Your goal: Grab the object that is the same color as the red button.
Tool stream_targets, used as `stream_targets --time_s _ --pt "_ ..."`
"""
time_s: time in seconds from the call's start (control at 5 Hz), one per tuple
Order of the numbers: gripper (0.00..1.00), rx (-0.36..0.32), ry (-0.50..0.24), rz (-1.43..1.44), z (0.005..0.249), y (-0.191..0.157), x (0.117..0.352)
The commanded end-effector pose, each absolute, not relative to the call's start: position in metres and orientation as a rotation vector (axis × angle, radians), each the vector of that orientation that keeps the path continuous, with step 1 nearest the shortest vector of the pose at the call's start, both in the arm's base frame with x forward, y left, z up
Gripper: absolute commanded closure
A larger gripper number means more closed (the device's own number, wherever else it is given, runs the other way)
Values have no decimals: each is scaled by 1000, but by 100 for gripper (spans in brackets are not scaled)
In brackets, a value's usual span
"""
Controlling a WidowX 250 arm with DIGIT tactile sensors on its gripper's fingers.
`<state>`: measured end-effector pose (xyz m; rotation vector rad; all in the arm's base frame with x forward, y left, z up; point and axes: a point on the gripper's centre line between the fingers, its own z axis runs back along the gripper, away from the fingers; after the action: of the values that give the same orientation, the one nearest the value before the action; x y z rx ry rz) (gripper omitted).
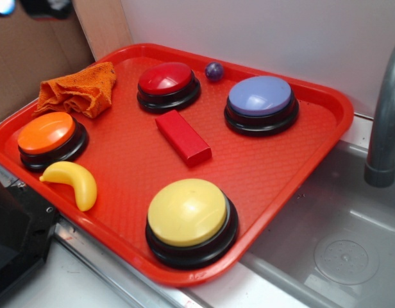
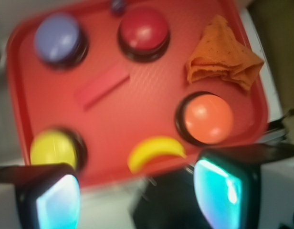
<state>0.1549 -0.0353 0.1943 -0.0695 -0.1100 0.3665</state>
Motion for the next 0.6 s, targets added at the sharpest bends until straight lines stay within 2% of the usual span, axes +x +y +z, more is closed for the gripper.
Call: stream_targets --time_s 0.0,0.4 --pt "0 -88 -248 784 158 -65 194" --pt "0 -145 -186 934 102 -83 235"
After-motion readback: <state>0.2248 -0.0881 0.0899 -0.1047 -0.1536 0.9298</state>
